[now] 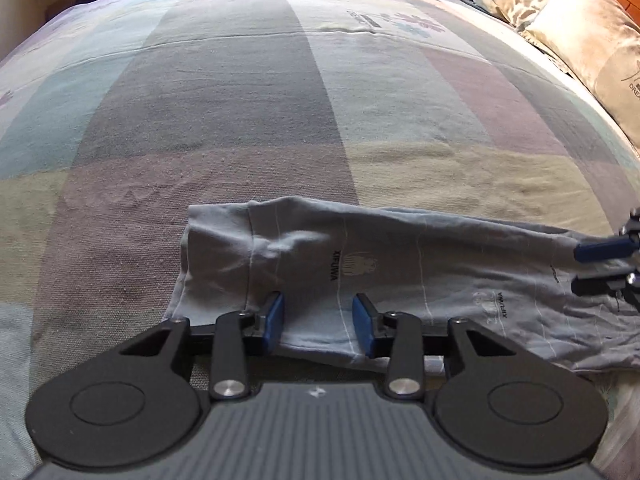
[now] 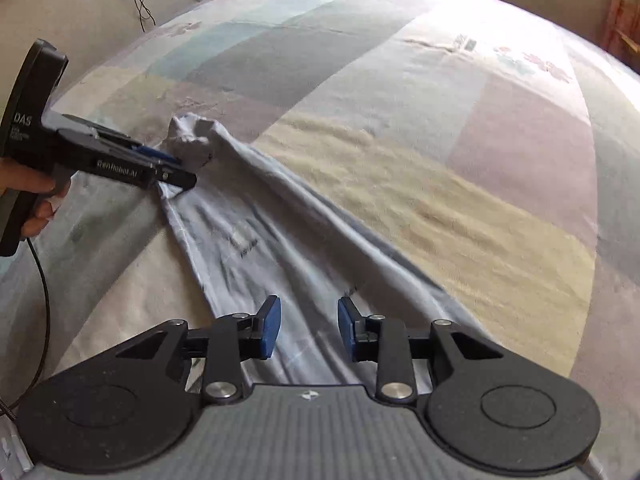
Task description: Fold clothes
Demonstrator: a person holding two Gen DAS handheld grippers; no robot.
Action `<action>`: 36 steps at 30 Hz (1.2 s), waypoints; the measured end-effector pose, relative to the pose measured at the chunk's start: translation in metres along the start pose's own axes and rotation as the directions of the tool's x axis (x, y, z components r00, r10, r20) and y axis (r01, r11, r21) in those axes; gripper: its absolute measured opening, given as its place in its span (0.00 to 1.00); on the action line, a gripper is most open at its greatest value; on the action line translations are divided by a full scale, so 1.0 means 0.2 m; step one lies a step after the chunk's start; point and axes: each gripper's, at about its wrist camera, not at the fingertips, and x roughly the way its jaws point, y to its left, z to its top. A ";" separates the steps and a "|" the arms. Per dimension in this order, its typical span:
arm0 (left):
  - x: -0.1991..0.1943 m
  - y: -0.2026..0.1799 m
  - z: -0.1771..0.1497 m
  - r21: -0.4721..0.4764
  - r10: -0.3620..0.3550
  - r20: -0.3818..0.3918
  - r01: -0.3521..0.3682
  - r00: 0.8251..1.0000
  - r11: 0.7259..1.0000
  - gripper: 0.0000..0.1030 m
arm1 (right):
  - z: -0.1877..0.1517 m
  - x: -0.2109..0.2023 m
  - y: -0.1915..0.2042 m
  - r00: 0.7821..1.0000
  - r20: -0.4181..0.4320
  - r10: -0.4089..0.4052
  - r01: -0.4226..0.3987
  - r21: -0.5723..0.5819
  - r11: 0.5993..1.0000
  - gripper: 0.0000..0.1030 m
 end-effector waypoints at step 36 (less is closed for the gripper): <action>-0.05 -0.13 -0.05 0.288 -0.169 0.009 0.159 0.986 0.944 0.37 | 0.45 0.53 0.20 0.994 -0.061 0.086 -0.105 -0.505 0.857 0.02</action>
